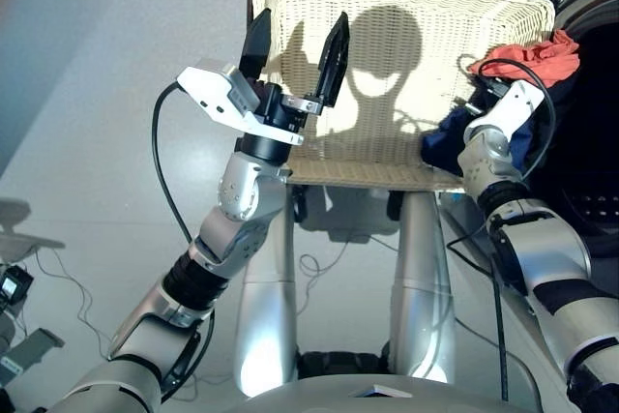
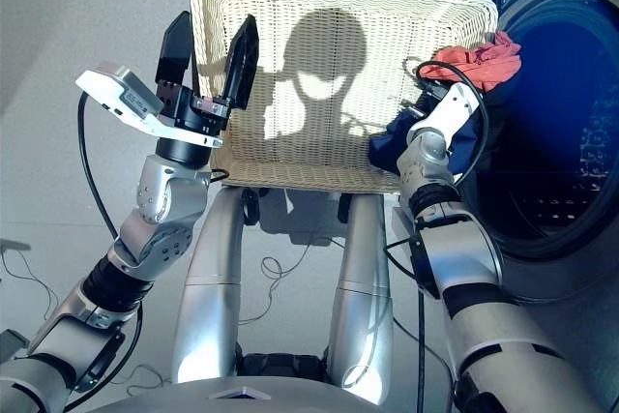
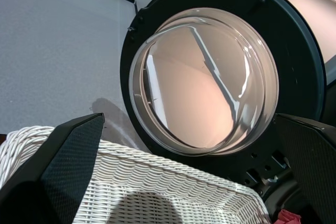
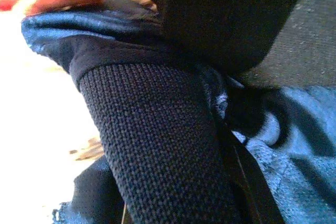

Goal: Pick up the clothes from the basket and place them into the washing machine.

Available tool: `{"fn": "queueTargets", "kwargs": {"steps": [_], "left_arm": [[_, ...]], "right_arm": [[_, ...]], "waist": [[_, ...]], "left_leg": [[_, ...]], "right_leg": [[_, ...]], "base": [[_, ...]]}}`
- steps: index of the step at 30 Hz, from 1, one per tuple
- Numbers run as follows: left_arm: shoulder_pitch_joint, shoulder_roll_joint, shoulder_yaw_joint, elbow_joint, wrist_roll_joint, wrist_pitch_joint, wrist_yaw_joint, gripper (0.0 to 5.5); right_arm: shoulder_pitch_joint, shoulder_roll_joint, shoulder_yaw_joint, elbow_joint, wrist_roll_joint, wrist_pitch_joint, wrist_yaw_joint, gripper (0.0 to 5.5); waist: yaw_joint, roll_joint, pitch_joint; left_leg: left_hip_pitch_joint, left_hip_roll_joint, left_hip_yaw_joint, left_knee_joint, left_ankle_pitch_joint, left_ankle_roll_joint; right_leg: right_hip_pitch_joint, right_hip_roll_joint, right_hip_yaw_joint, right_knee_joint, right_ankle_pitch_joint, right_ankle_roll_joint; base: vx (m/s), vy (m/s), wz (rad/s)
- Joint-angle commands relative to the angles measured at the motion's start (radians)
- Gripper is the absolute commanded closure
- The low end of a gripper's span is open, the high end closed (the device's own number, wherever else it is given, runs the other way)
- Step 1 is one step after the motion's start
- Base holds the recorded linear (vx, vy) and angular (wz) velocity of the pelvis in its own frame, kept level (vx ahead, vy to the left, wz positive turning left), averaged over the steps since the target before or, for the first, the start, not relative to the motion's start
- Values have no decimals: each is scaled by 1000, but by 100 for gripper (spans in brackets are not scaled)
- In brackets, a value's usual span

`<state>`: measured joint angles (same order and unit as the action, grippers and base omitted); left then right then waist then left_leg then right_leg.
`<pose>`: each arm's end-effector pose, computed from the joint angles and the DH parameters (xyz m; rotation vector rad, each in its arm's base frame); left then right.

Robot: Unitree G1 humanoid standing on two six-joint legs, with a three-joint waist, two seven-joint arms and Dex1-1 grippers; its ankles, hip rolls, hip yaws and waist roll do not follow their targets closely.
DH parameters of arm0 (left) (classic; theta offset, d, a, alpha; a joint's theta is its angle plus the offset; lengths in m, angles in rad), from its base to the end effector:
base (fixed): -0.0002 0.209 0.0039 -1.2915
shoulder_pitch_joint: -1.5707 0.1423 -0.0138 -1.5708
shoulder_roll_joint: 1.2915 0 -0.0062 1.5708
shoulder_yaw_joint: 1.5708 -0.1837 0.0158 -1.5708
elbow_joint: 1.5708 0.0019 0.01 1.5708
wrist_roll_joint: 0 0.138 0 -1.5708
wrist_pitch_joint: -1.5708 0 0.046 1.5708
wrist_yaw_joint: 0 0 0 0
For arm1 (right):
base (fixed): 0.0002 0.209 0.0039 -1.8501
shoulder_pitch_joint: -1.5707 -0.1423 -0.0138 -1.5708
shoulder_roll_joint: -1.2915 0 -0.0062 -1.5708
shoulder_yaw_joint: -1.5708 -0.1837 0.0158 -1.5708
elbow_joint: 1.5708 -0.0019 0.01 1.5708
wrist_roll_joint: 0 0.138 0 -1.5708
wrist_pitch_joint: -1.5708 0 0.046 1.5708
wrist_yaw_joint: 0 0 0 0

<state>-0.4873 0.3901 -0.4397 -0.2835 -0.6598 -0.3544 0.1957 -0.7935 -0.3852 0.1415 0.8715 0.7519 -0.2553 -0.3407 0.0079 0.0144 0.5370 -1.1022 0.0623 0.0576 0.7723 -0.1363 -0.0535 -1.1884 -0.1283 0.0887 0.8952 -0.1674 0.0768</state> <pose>0.2299 0.1038 0.1861 -0.4027 -0.7505 -0.5035 0.3366 -0.2062 0.1205 0.3177 -0.1196 -0.4023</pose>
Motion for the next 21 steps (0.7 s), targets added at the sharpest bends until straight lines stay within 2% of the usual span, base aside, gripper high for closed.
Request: {"fn": "queueTargets", "kwargs": {"steps": [1,5,11,16,21], "left_arm": [[36,8,69,-134,75,-30,6,0],[46,11,87,-139,102,-39,19,0],[51,17,114,-156,127,-59,25,0],[51,15,112,-160,125,-69,28,0],[43,18,105,-155,120,-77,24,0]], "right_arm": [[102,-45,-20,-233,-73,-137,-51,550],[221,-44,-111,-433,-182,-180,-127,550],[269,-68,-223,-520,-398,-189,-288,550],[246,-96,-268,-504,-456,-194,-357,550],[168,-173,-311,-372,-446,-188,-417,550]], "waist": [[-36,-1,-17],[-51,-11,-17],[-57,-9,-17],[-54,-7,-17],[-47,1,-17]], "left_leg": [[5,29,16,24,-24,-18],[-3,30,14,34,-29,-14],[9,31,12,33,-35,-11],[15,32,12,33,-40,-9],[17,31,8,37,-41,-11]], "right_leg": [[49,14,-20,-95,51,15],[43,12,-18,-86,48,18],[48,14,-13,-85,44,21],[54,15,-11,-86,41,21],[55,17,-13,-79,39,22]], "base": [[0,0,0],[0,0,0],[0,0,0],[0,0,0],[0,0,0]]}}
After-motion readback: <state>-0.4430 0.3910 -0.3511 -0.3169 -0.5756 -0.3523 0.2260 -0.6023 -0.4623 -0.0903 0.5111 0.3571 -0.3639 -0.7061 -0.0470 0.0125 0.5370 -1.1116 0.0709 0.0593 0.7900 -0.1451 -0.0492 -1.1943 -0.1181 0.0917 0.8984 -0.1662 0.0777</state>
